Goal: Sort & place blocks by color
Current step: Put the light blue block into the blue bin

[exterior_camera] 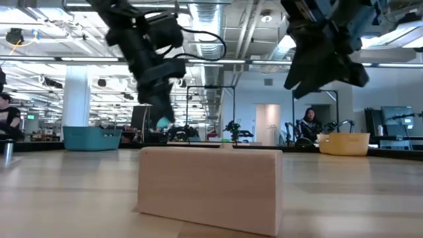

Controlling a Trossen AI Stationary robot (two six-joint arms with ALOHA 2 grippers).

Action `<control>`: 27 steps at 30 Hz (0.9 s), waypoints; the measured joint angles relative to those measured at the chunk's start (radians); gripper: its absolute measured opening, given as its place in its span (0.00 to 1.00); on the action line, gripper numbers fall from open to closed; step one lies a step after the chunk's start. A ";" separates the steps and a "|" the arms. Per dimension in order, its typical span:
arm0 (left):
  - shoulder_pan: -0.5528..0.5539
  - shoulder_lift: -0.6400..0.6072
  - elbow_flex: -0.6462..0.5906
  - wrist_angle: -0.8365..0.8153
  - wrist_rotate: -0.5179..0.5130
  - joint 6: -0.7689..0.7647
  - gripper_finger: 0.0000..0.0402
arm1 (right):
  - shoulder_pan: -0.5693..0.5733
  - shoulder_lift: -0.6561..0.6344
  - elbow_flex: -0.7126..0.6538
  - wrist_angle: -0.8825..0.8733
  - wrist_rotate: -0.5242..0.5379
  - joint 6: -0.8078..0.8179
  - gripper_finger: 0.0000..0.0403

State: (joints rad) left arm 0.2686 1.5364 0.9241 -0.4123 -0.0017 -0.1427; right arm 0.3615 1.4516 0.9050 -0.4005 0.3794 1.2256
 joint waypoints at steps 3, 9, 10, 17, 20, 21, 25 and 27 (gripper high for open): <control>0.097 -0.002 0.092 -0.079 0.007 0.031 0.25 | 0.018 0.024 0.000 0.000 -0.030 0.079 0.33; 0.318 -0.003 0.173 -0.106 0.037 0.148 0.26 | 0.044 -0.021 0.001 0.007 0.101 0.115 0.30; 0.356 -0.003 0.174 -0.098 0.055 0.157 0.26 | 0.043 -0.036 0.001 -0.011 0.132 0.129 0.30; 0.552 -0.003 0.174 0.008 0.113 0.139 0.26 | 0.004 -0.108 0.001 -0.132 0.266 0.257 0.29; 0.595 -0.003 0.185 0.020 0.112 0.131 0.26 | -0.016 -0.117 0.001 -0.152 0.275 0.262 0.29; 0.607 -0.003 0.194 0.002 0.112 0.131 0.26 | -0.024 -0.117 0.001 -0.154 0.275 0.259 0.29; 0.636 -0.005 0.222 -0.145 0.050 0.131 0.26 | -0.058 -0.117 0.001 -0.186 0.276 0.222 0.29; 0.650 -0.005 0.224 -0.213 -0.016 0.181 0.26 | -0.084 -0.117 0.001 -0.208 0.279 0.210 0.29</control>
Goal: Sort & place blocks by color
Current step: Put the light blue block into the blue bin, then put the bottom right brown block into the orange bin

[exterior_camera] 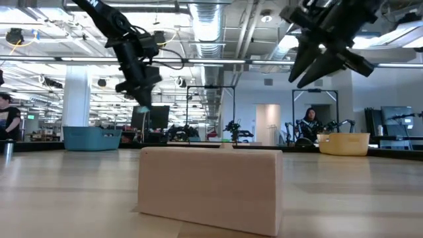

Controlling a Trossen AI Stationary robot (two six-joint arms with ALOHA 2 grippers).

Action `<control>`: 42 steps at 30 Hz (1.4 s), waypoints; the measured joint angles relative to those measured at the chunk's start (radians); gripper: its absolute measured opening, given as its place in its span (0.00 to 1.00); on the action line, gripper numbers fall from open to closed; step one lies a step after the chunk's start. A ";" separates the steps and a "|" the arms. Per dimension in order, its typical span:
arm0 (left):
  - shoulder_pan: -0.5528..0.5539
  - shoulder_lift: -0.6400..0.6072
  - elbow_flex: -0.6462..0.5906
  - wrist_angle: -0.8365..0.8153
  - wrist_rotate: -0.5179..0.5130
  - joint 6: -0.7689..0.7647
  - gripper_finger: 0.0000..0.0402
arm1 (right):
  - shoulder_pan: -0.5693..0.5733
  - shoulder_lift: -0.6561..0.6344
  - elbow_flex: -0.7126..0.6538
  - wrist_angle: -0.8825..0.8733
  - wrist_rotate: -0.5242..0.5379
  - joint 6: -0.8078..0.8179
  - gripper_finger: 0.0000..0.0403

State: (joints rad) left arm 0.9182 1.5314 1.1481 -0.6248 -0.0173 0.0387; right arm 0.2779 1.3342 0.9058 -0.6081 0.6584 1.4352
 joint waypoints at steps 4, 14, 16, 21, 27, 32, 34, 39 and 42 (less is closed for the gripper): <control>0.038 0.000 0.000 -0.053 -0.091 0.024 0.26 | -0.078 0.000 0.000 -0.014 0.002 -0.035 0.29; 0.083 0.000 -0.021 -0.248 -0.163 -0.138 0.26 | -0.215 -0.093 0.000 0.016 -0.083 -0.201 0.29; 0.079 0.000 -0.051 -0.254 -0.199 -0.169 0.26 | -0.215 -0.112 0.000 0.005 -0.081 -0.213 0.29; 0.074 0.000 -0.121 -0.245 -0.134 -0.236 0.30 | -0.201 -0.124 0.000 -0.025 -0.079 -0.209 0.29; 0.049 0.000 -0.152 -0.243 -0.171 -0.254 0.43 | -0.150 -0.124 0.000 -0.037 -0.092 -0.198 0.29; -0.027 -0.050 -0.150 -0.266 -0.159 -0.319 0.53 | -0.045 -0.145 0.000 -0.036 -0.149 -0.176 0.29; -0.077 -0.097 -0.149 -0.264 -0.225 -0.374 0.55 | 0.012 -0.142 0.000 -0.056 -0.148 -0.171 0.29; -0.197 -0.231 -0.149 -0.189 -0.263 -0.525 0.53 | 0.188 -0.124 0.000 -0.098 -0.119 -0.018 0.29; -0.291 -0.290 -0.156 -0.034 -0.204 -0.541 0.50 | 0.317 -0.101 0.000 -0.094 -0.054 0.068 0.29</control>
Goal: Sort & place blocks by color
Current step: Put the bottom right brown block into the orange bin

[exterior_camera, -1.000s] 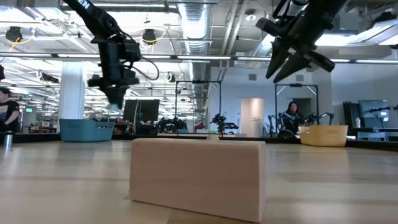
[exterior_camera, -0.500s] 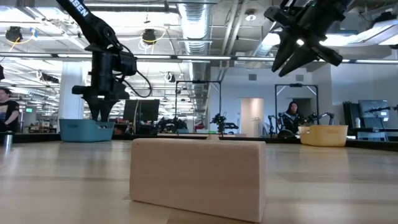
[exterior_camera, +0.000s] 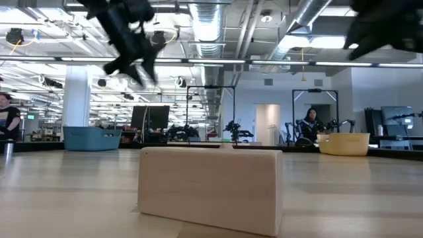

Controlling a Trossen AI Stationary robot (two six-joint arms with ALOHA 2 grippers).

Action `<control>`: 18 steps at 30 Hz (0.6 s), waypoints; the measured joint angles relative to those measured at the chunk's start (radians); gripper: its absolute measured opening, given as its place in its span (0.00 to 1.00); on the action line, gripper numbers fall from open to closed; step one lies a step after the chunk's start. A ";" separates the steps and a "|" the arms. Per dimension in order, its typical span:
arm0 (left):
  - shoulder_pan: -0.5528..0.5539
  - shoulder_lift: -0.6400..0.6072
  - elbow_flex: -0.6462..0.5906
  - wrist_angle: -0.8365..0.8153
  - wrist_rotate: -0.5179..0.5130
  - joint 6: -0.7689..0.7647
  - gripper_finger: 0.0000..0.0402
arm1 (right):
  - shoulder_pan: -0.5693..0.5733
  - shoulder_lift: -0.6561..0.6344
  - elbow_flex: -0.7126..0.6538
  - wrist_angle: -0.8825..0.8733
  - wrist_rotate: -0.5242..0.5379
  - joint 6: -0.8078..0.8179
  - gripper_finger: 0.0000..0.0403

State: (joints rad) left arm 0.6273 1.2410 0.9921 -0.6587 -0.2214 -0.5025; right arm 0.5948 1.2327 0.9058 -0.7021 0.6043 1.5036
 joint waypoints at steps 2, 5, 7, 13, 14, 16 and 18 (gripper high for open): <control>-0.067 -0.025 -0.001 0.105 -0.003 -0.009 0.48 | 0.070 0.031 0.000 -0.002 0.025 0.057 0.29; -0.170 -0.038 -0.001 0.243 -0.039 -0.038 0.46 | 0.150 0.081 0.000 0.004 0.049 0.134 0.29; -0.240 -0.037 -0.001 0.315 -0.073 -0.045 0.45 | 0.186 0.126 0.000 0.013 0.047 0.181 0.29; -0.436 -0.028 -0.003 0.365 -0.245 -0.120 0.43 | 0.239 0.260 -0.001 0.217 0.045 0.200 0.29; -0.465 -0.029 -0.003 0.360 -0.282 -0.135 0.43 | 0.232 0.267 -0.001 0.270 0.040 0.165 0.29; -0.523 -0.029 -0.003 0.341 -0.356 -0.157 0.42 | 0.209 0.269 0.000 0.356 -0.013 0.050 0.29; -0.578 -0.029 -0.003 0.329 -0.428 -0.183 0.41 | 0.175 0.265 0.000 0.413 -0.119 -0.066 0.29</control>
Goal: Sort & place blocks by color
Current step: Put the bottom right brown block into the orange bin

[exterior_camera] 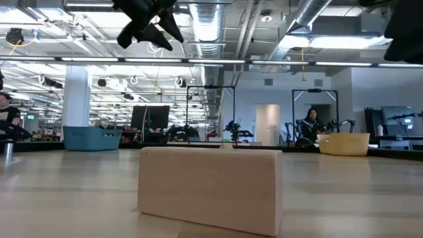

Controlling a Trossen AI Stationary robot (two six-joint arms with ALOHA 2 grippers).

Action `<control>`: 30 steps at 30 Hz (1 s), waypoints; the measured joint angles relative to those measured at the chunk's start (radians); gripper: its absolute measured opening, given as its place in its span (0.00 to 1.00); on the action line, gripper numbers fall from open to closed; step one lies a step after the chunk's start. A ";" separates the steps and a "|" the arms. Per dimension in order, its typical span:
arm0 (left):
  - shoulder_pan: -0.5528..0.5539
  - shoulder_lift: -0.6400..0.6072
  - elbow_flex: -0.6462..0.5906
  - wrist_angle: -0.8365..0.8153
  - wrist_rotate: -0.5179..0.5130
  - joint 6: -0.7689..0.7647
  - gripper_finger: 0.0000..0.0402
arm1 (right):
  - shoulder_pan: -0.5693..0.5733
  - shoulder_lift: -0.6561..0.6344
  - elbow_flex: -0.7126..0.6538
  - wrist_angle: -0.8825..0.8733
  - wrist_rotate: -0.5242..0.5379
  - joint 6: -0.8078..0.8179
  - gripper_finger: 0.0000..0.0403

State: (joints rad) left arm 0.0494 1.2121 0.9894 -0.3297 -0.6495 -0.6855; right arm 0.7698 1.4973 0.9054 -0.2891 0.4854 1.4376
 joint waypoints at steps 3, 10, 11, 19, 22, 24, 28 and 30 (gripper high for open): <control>-0.068 0.014 -0.013 0.032 -0.052 -0.018 0.40 | -0.036 -0.024 0.000 0.002 -0.076 -0.076 0.29; -0.177 0.103 -0.076 0.165 0.062 -0.157 0.39 | -0.050 -0.037 0.000 -0.043 -0.040 -0.082 0.29; -0.196 0.117 -0.076 0.206 0.077 -0.169 0.39 | -0.044 -0.036 0.000 -0.051 -0.039 -0.083 0.29; -0.275 0.067 0.019 0.091 0.031 -0.030 0.29 | -0.026 -0.005 0.000 -0.117 -0.055 0.089 0.29; -0.276 -0.002 0.022 -0.007 -0.016 0.019 0.26 | -0.030 -0.010 -0.001 -0.135 -0.007 0.167 0.27; -0.280 -0.048 0.018 -0.091 -0.031 0.038 0.24 | -0.051 -0.013 0.001 -0.126 0.013 0.225 0.25; -0.300 -0.138 -0.053 -0.158 -0.034 0.062 0.22 | -0.110 0.022 0.034 -0.128 0.013 0.288 0.20; -0.321 -0.177 -0.101 -0.143 -0.001 0.076 0.21 | -0.141 0.061 0.072 -0.143 0.013 0.303 0.18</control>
State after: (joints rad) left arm -0.2714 1.0350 0.8883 -0.4728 -0.6504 -0.6095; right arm 0.6291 1.5583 0.9776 -0.4326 0.4984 1.7408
